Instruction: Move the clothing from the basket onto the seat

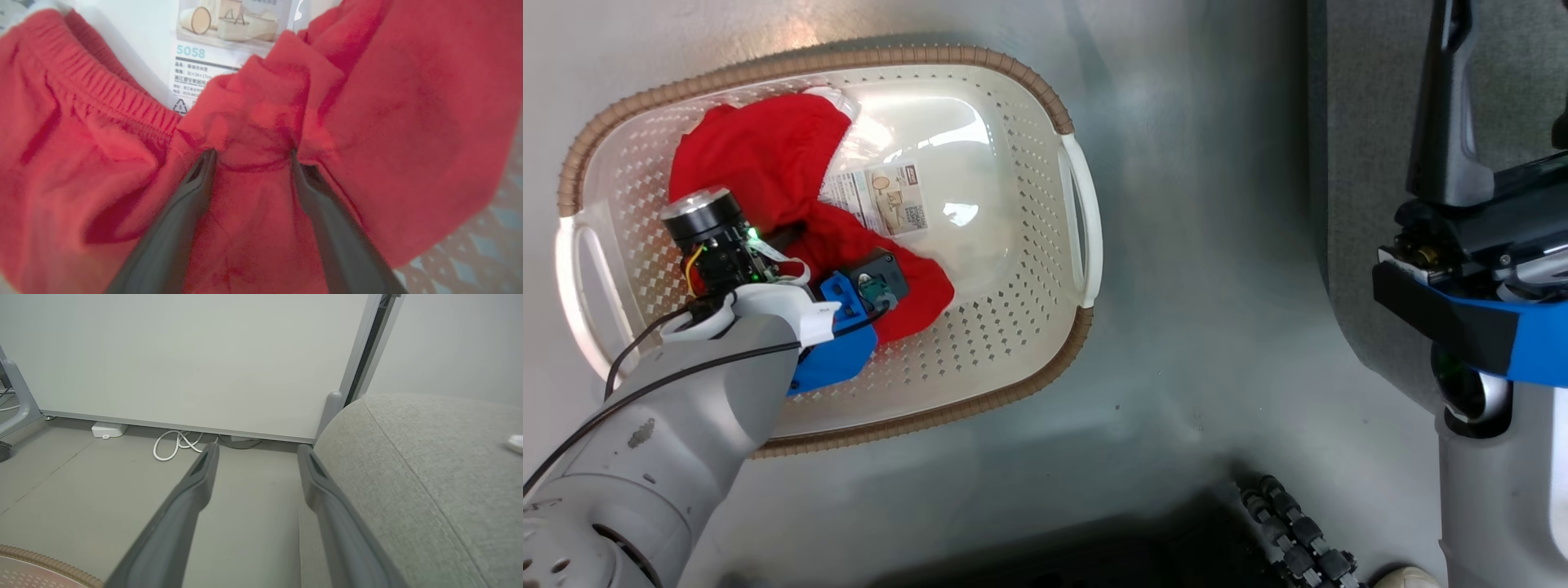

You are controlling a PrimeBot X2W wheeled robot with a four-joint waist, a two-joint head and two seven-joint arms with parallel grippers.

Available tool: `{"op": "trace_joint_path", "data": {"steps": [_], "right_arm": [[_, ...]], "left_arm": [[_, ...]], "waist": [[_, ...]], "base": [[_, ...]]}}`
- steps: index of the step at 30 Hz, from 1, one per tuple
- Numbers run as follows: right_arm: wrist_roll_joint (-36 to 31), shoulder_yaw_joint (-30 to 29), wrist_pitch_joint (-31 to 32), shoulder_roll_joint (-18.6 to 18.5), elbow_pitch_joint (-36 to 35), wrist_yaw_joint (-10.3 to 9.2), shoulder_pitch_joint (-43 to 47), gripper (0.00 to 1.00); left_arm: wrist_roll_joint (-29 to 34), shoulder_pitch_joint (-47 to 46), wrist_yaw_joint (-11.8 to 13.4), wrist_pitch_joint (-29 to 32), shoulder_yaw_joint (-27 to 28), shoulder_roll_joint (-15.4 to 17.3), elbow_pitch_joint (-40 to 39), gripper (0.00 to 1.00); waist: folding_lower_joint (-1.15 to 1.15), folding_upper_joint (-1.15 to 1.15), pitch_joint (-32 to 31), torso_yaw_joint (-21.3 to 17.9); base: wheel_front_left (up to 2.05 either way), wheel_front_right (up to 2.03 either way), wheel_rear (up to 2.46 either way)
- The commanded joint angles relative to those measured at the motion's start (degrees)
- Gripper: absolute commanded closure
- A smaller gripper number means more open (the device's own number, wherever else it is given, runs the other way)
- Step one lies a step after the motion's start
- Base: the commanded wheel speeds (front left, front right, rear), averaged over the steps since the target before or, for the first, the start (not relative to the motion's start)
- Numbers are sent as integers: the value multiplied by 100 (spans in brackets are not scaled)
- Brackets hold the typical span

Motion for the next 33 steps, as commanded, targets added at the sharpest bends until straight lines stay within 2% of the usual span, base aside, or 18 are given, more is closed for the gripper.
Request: {"op": "trace_joint_path", "data": {"steps": [1, 4, 5, 6, 7, 19, 27, 33], "right_arm": [[-49, -6, -22, 5, -63, 3, -52, 0], [-58, 10, -22, 5, -181, 3, -37, 0], [-55, 19, -22, 5, -200, 3, -26, 0], [-64, 22, -22, 5, -213, 3, -13, 0], [-72, 20, -22, 5, -222, 3, 1, 0], [-89, -23, -22, 5, -150, 3, -25, 0], [-11, -7, -22, 5, -10, 3, -50, 0], [-32, -36, -23, 5, 102, 3, 6, 0]], "left_arm": [[-50, -100, -5, -19, -16, 40, 17, 0], [-74, -149, -5, -50, -16, 54, 13, 0], [-20, -128, -5, -70, -16, 52, -2, 27], [3, -149, -5, -139, -16, 56, -36, 76], [-22, -164, -5, -174, -16, 62, -41, 100], [-45, -134, -5, -320, -16, -130, -62, 100], [-123, 50, -5, -671, -16, -327, -172, 100], [-422, 155, -5, -955, -16, -461, -268, 100]], "waist": [[-1, 0, 67, -15], [-1, 0, 119, -24], [-1, 0, 127, -29], [-1, 0, 136, -31], [-1, 0, 143, -29], [-1, 0, -18, 33], [-1, 0, -431, 127], [-1, 0, -786, 230]], "base": [[0, 0, 0], [0, 0, 0], [0, 0, 0], [0, 0, 0], [0, 0, 0], [0, 0, 0], [0, 0, 0], [0, 0, 0]]}}
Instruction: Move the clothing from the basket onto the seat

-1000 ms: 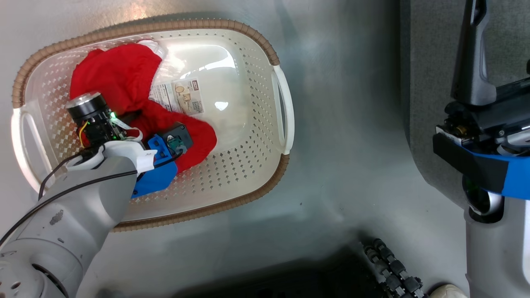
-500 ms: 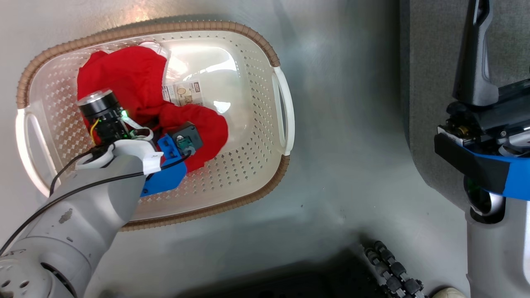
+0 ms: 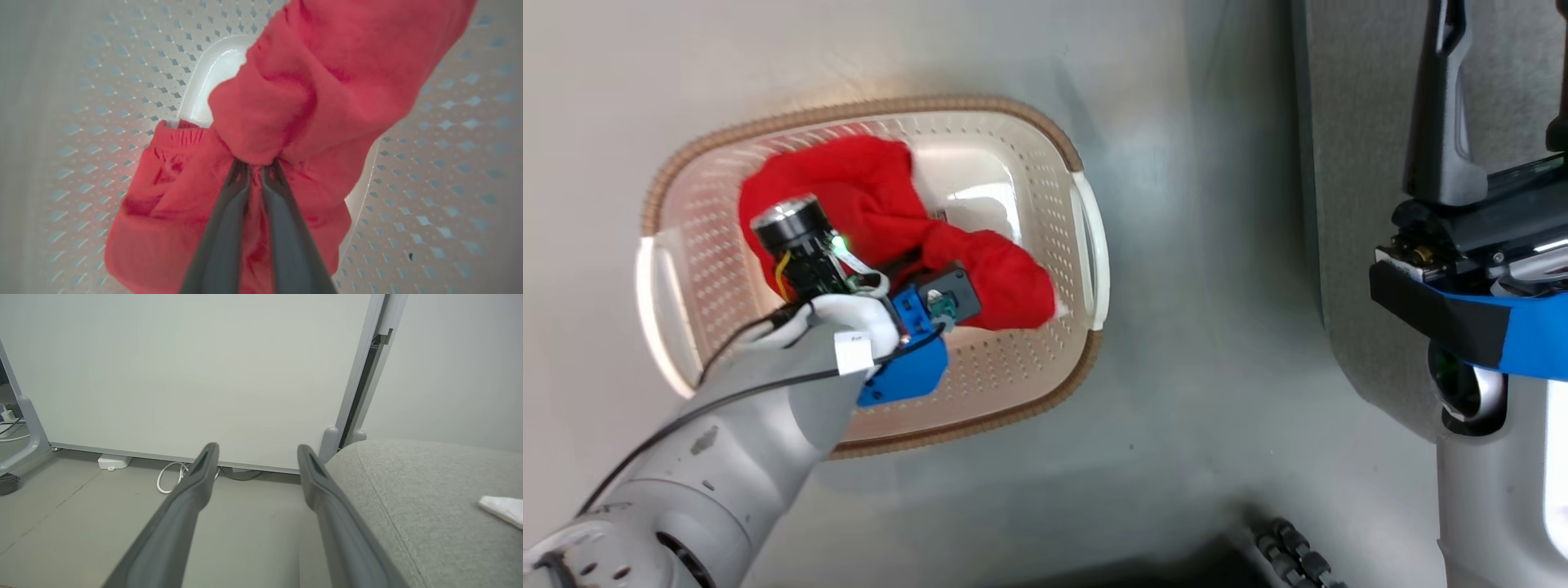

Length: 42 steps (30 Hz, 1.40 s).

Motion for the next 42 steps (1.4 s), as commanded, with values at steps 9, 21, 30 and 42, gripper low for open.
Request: {"op": "trace_joint_path", "data": {"steps": [9, 21, 30, 42], "right_arm": [[-79, -76, -23, 4, 247, 3, 215, 0], [-188, -235, -23, 3, 601, 3, 704, 0], [-259, -336, -23, 2, 802, 3, 1167, 0], [-139, -353, -23, 3, 1014, 3, 1697, 0]], "left_arm": [[-734, 189, -5, -516, -13, -220, -241, 100], [-1863, 436, -5, -879, 97, -327, -608, 100], [-2132, 779, 68, -893, 831, -210, -1507, 100], [-2004, 1275, 141, -894, 1995, 1, -2531, 100]], "waist": [[0, 0, -950, 324], [0, 0, -2162, 710], [0, 0, -3034, 972], [0, 0, -3913, 1099]], "base": [[0, 0, 0], [0, 0, 0], [0, 0, 0], [0, 0, 0]]}}
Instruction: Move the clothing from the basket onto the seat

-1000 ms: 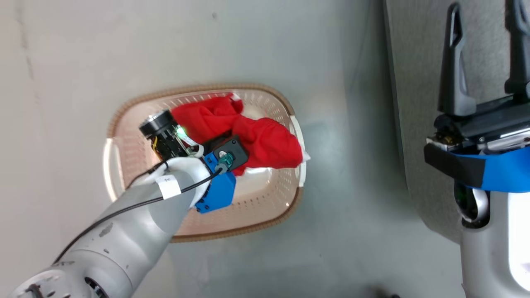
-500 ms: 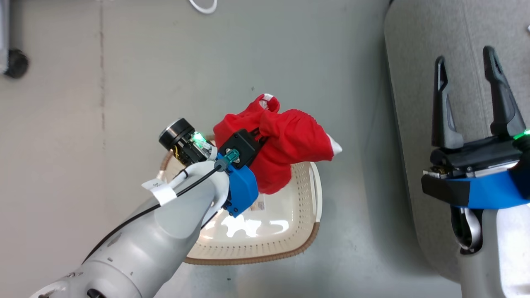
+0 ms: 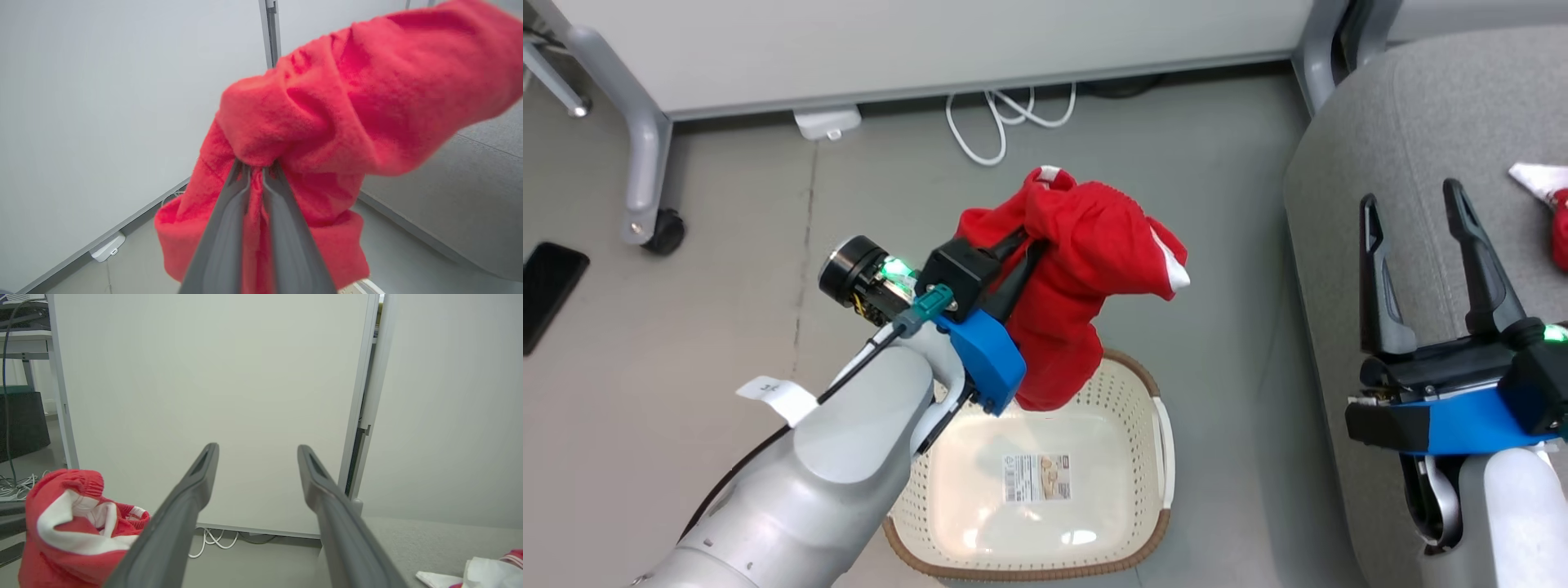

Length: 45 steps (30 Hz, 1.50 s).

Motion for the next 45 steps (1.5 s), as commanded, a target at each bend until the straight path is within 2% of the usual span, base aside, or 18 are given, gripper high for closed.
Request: {"op": "trace_joint_path", "data": {"steps": [1, 7, 13, 21, 29, 35, 45], "right_arm": [[52, -3, -22, 1, 40, 3, 145, 0], [126, 17, -22, 1, 130, 3, 330, 0], [211, 36, -22, 1, 187, 3, 474, 0], [308, 66, -22, 1, 219, 3, 591, 0], [412, 173, -22, 1, 227, 3, 607, 0], [520, 599, -22, 2, 220, 3, 606, 0], [768, 1519, -22, 0, 681, 3, 218, 0]], "left_arm": [[43, 74, 3, -28, 166, 33, -124, 100], [104, 142, 18, -27, 680, 31, -537, 100], [212, 127, 13, -27, 953, -7, -899, 100], [251, 93, -35, -28, 966, -170, -1095, 100], [253, 47, -44, -28, 938, -193, -1157, 100], [287, 1, -53, -29, 906, -203, -1182, 100], [354, -129, -82, -29, 806, -279, -1243, 100]], "waist": [[2, 0, -222, 44], [2, 0, -528, 66], [2, 0, -735, 101], [2, 0, -885, 132], [2, 0, -888, 136], [2, 0, -870, 159], [2, 0, -760, 301]], "base": [[0, 0, 0], [0, 0, 0], [0, 0, 0], [0, 0, 0], [0, 0, 0], [0, 0, 0], [0, 0, 0]]}}
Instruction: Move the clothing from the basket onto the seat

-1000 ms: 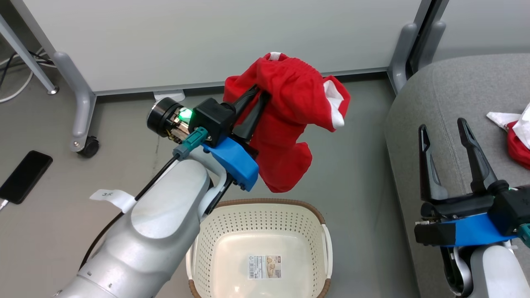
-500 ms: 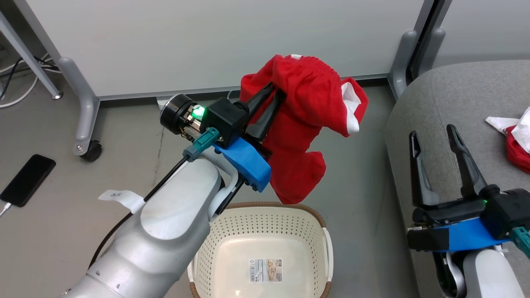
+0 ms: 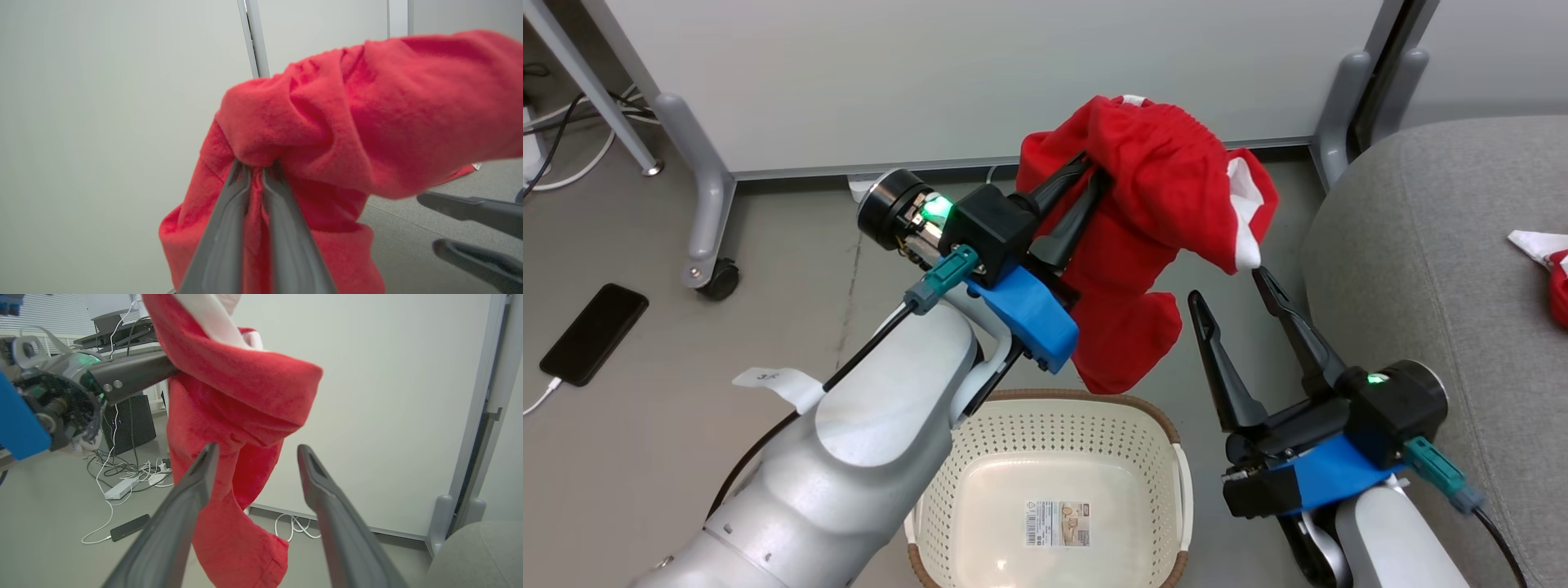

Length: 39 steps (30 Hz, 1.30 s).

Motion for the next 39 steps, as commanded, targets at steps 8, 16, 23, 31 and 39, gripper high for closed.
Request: {"op": "trace_joint_path", "data": {"steps": [8, 16, 23, 31, 39], "right_arm": [[240, 381, -22, -3, 768, 3, -593, 0], [591, 697, -23, -3, 1314, 3, -1028, 0], [901, 898, -23, -6, 1697, 3, -1381, 0], [1133, 1019, -22, -5, 1850, 3, -1549, 100], [1129, 1057, -22, -5, 1808, 3, -1504, 100]], "left_arm": [[54, -243, -44, -27, -91, -140, -63, 100], [77, -337, -44, -28, -181, -239, -93, 100], [67, -383, -59, -27, -218, -297, -162, 100], [62, -341, -71, -27, -231, -328, -165, 100], [97, -285, -79, -27, -188, -343, -127, 100]], "waist": [[0, 0, 127, 213], [0, 0, 193, 351], [0, 0, 236, 422], [0, 0, 234, 442], [0, 0, 190, 432]], "base": [[0, 0, 0], [0, 0, 0], [0, 0, 0], [0, 0, 0], [0, 0, 0]]}}
